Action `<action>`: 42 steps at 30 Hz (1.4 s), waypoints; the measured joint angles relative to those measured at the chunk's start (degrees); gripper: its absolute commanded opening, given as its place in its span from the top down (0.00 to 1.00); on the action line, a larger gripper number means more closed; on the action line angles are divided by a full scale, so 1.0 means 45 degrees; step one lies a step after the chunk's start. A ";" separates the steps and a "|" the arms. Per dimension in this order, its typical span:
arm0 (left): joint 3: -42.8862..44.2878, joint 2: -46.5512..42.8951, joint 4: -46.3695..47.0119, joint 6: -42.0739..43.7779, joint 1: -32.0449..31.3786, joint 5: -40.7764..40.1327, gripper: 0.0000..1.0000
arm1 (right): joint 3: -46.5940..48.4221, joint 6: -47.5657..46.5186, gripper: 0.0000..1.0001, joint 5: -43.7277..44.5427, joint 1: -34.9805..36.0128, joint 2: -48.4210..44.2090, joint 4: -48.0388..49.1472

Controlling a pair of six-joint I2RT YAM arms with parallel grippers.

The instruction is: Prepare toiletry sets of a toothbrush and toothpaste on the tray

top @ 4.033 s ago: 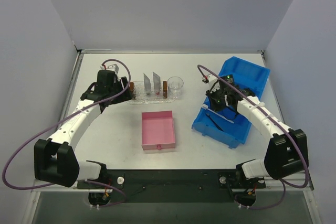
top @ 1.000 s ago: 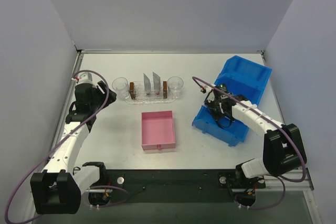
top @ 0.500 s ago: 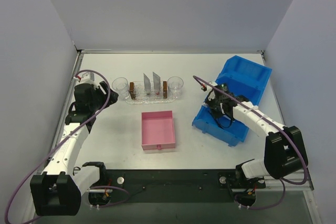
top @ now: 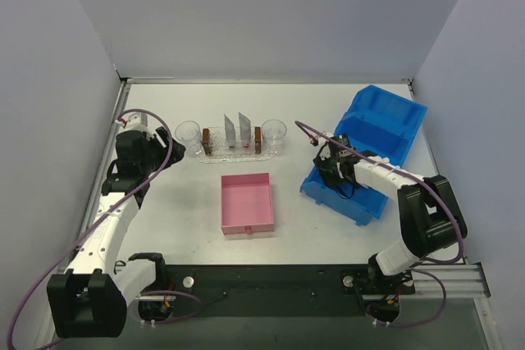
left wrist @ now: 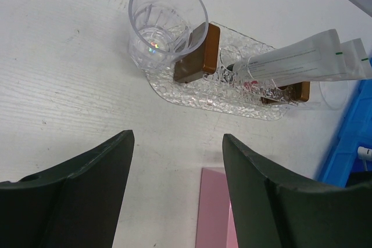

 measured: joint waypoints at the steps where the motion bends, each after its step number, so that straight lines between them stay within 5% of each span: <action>1: 0.0000 0.0010 0.0000 0.0000 0.0000 0.0000 0.27 | 0.0000 -0.0019 0.65 0.0005 0.0000 0.0126 0.0126; 4: 0.0005 0.0117 0.0015 -0.0005 0.0000 -0.0005 0.27 | 0.0024 -0.0063 0.67 -0.0015 -0.0010 0.0481 0.0452; 5: 0.0019 0.0199 0.0019 -0.0005 0.0000 -0.0010 0.28 | 0.0049 -0.0073 0.77 -0.0019 -0.0010 0.0529 0.0544; 13: 0.0427 0.1205 0.0180 -0.0005 0.0000 -0.0073 0.28 | 0.0554 0.0112 1.00 -0.0427 -0.0223 0.1146 0.0884; 42: 0.1326 0.2288 0.0559 0.0617 -0.0029 0.0296 0.28 | 0.1457 0.0869 1.00 0.0267 -0.0257 -0.1909 -0.1423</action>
